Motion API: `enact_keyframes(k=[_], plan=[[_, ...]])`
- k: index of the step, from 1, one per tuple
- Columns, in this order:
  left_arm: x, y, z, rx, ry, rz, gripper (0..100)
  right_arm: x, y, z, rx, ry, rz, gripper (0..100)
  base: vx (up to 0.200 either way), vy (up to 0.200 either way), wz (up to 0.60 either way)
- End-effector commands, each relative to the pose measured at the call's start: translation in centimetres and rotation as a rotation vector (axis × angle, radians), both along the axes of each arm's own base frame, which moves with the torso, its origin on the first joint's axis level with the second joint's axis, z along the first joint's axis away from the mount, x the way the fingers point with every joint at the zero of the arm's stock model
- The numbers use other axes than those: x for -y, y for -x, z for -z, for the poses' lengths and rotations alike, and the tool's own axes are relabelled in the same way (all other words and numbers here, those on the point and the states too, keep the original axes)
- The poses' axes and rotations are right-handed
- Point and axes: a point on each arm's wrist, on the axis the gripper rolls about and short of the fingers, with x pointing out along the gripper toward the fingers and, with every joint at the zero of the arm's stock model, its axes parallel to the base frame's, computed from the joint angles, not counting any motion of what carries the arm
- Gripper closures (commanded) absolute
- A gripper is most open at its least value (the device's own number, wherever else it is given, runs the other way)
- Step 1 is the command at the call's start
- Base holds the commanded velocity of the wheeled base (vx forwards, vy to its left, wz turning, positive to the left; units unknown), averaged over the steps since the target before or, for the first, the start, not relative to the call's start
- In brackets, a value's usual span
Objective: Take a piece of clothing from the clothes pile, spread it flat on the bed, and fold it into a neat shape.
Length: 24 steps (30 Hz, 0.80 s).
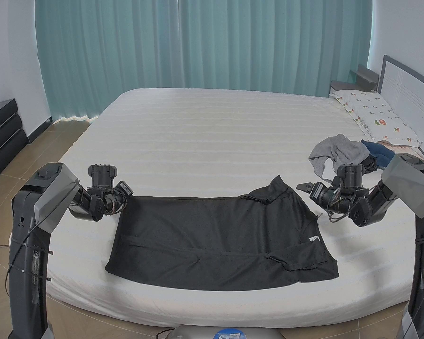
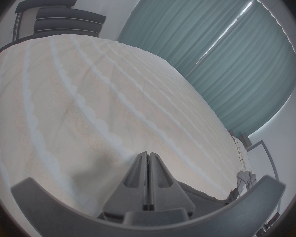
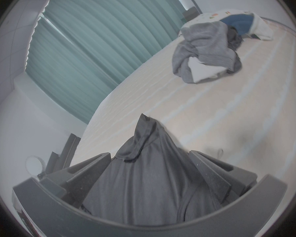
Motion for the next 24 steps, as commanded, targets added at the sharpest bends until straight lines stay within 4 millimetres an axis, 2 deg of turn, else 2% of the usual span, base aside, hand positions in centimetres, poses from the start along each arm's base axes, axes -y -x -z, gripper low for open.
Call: enact_keyframes(k=[1, 10, 20, 21, 24], plan=[[-0.1, 1.0, -1.4, 0.019, 0.023, -0.022, 100, -1.5, -4.4, 3.9, -0.05, 0.099, -0.054, 0, 0.0, 0.0, 0.0], [-0.1, 1.5, -0.9, 0.022, 0.022, -0.024, 100, -1.4, -7.0, 6.3, -0.057, 0.122, -0.022, 0, 0.0, 0.0, 0.0], [-0.1, 1.5, -0.6, 0.015, 0.022, -0.024, 100, -1.9, -8.6, 6.5, 0.0, 0.119, 0.0, 0, 0.0, 0.0, 0.0], [-0.1, 1.5, -0.6, 0.015, 0.02, -0.023, 100, -2.0, -8.7, 6.7, 0.0, 0.12, 0.003, 100, 0.0, 0.0, 0.0], [-0.1, 1.5, -0.6, 0.015, 0.02, -0.023, 100, -2.2, -8.8, 6.7, 0.006, 0.121, 0.007, 100, 0.0, 0.0, 0.0]])
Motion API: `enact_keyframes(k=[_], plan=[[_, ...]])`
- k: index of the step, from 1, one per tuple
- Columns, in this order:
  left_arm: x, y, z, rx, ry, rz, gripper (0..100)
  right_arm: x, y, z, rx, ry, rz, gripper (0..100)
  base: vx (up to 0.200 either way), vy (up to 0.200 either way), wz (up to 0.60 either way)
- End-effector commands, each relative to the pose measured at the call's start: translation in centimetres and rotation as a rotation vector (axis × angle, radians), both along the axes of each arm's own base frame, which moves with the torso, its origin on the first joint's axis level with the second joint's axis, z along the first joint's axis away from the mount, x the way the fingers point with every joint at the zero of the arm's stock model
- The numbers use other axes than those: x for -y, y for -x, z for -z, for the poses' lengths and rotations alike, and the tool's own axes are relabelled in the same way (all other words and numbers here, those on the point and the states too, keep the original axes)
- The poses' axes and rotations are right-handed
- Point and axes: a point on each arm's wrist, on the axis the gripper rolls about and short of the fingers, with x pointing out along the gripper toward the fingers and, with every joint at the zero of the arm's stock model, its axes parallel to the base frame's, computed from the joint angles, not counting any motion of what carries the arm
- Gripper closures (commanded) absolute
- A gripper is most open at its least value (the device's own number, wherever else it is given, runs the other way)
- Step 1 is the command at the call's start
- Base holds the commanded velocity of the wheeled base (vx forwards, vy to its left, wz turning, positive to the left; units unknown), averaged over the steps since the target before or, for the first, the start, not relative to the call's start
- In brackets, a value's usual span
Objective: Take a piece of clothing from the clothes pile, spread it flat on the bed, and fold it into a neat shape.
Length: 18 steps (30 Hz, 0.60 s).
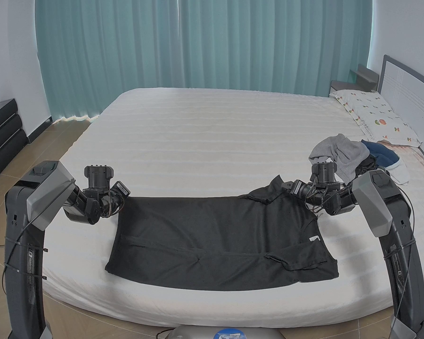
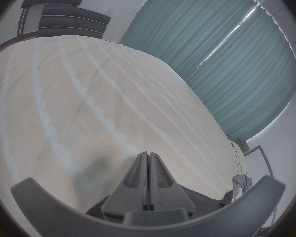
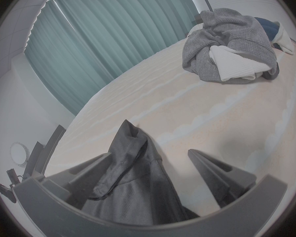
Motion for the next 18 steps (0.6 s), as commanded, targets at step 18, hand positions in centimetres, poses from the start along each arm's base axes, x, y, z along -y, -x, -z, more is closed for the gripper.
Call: enact_keyframes(k=[18], plan=[[-0.7, 0.5, -2.6, 0.032, -0.006, -0.014, 100, 1.3, 1.4, -3.8, 0.03, -0.095, 0.039, 100, 0.0, 0.0, 0.0]])
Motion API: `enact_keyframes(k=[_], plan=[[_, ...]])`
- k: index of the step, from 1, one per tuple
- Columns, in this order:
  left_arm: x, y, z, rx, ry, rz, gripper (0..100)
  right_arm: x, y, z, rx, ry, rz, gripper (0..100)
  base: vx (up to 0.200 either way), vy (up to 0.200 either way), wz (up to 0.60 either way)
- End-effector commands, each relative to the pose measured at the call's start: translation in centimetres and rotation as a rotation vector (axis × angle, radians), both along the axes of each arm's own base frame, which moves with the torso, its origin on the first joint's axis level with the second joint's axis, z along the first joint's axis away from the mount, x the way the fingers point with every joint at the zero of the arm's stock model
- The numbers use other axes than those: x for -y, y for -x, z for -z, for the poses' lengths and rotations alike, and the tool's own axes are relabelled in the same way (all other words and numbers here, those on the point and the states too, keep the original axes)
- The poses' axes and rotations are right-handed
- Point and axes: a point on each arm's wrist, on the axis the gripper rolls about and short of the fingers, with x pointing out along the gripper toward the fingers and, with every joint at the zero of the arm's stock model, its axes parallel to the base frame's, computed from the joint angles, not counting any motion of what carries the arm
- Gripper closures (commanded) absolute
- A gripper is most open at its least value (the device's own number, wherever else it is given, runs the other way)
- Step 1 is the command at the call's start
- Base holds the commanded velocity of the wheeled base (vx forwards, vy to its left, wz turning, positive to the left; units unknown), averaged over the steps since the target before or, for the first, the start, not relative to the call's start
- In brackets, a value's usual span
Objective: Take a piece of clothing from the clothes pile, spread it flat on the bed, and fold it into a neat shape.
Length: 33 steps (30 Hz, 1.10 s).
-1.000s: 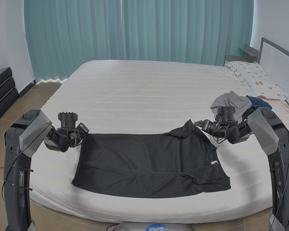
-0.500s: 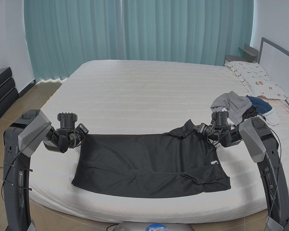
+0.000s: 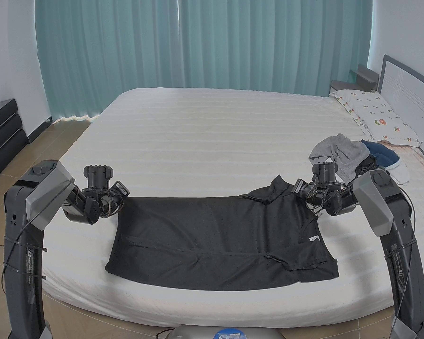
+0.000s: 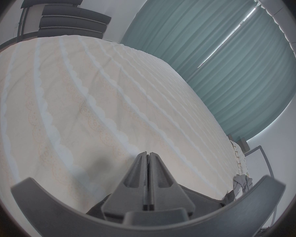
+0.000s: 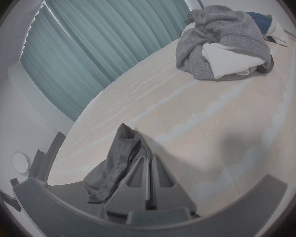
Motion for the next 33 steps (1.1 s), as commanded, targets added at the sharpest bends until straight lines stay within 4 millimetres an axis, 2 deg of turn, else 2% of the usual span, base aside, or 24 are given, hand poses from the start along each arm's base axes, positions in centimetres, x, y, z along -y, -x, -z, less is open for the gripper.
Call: enact_keyframes(k=[1, 6, 10, 12, 15, 19, 24, 33], plan=[[-0.7, 0.3, -2.6, 0.044, -0.005, -0.012, 100, 1.1, 1.0, -3.2, 0.039, -0.035, -0.008, 100, 0.0, 0.0, 0.0], [-0.8, 0.5, -3.3, 0.056, -0.005, -0.015, 100, 1.9, 2.2, -4.1, 0.081, -0.059, -0.036, 100, 0.0, 0.0, 0.0], [-2.0, 0.7, -3.7, 0.057, -0.005, -0.038, 100, 2.8, 3.0, -5.3, 0.111, -0.074, -0.044, 100, 0.0, 0.0, 0.0], [-1.8, 1.1, -3.0, 0.0, -0.014, -0.015, 100, 3.0, 3.6, -4.8, 0.073, -0.079, -0.057, 100, 0.0, 0.0, 0.0], [-1.7, 1.3, -2.5, -0.049, -0.069, 0.019, 100, 3.5, 3.6, -5.3, 0.083, -0.09, -0.05, 100, 0.0, 0.0, 0.0], [-1.7, 0.8, -3.2, -0.023, -0.081, 0.023, 100, 3.8, 3.5, -5.1, 0.084, -0.152, -0.012, 100, 0.0, 0.0, 0.0], [-1.7, 0.6, -2.7, -0.022, -0.09, 0.017, 100, 3.8, 3.7, -4.9, 0.096, -0.144, -0.018, 100, 0.0, 0.0, 0.0], [-2.0, 0.4, -3.3, 0.007, -0.076, 0.001, 100, 3.8, 4.0, -4.5, 0.107, -0.138, -0.023, 100, 0.0, 0.0, 0.0]])
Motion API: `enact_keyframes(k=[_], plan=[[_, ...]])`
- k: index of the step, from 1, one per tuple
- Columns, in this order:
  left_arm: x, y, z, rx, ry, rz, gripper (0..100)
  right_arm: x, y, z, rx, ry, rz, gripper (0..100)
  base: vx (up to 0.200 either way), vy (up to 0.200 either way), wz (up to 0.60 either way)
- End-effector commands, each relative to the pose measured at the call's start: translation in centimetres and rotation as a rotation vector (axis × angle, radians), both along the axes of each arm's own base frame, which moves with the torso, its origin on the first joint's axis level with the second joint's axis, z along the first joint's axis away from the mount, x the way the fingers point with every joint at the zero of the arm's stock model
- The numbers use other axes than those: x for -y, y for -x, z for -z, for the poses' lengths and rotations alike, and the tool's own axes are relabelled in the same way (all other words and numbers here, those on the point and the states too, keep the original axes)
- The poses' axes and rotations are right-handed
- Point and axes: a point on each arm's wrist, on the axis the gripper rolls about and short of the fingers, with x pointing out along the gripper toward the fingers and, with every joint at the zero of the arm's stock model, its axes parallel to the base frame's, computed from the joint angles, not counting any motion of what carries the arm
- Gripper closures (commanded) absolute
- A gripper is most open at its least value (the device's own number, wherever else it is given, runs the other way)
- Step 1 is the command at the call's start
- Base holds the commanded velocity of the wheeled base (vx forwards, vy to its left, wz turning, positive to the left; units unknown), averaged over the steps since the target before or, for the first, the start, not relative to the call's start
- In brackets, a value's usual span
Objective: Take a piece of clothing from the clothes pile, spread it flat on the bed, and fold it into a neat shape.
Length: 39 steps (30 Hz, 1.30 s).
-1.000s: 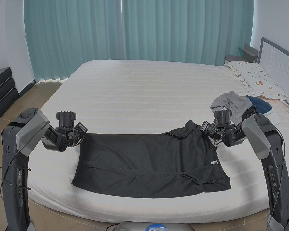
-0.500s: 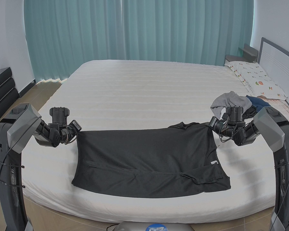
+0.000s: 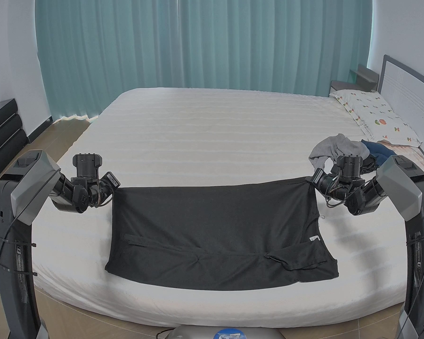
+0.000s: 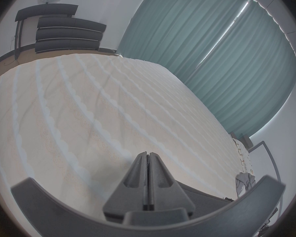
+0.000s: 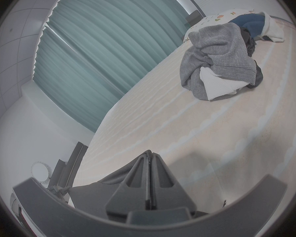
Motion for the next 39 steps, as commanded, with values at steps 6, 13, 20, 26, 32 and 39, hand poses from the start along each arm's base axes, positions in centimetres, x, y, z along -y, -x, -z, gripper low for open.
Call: enact_keyframes(k=[6, 13, 20, 26, 32, 39], plan=[[-0.4, -0.2, -0.2, 0.012, 0.0, -0.009, 100, -0.3, -0.4, 0.9, 0.062, -0.003, -0.001, 100, 0.0, 0.0, 0.0], [-0.4, -0.3, -0.1, 0.012, 0.005, -0.012, 100, -0.2, -0.5, 0.9, 0.074, -0.003, 0.0, 100, 0.0, 0.0, 0.0], [-0.5, 0.0, -0.1, 0.004, 0.004, -0.013, 100, 0.1, 0.6, 0.3, 0.053, -0.005, -0.006, 100, 0.0, 0.0, 0.0], [-1.2, 1.2, -0.9, -0.015, 0.004, -0.015, 100, 0.8, 2.4, -0.5, 0.018, -0.021, -0.049, 100, 0.0, 0.0, 0.0], [-1.1, 3.2, -1.0, -0.064, -0.048, 0.023, 100, 1.8, 4.5, -0.5, -0.022, 0.013, -0.095, 100, 0.0, 0.0, 0.0], [-0.6, 6.3, 1.7, -0.206, -0.125, 0.097, 100, 2.4, 8.9, 1.4, -0.126, 0.096, -0.198, 100, 0.0, 0.0, 0.0]])
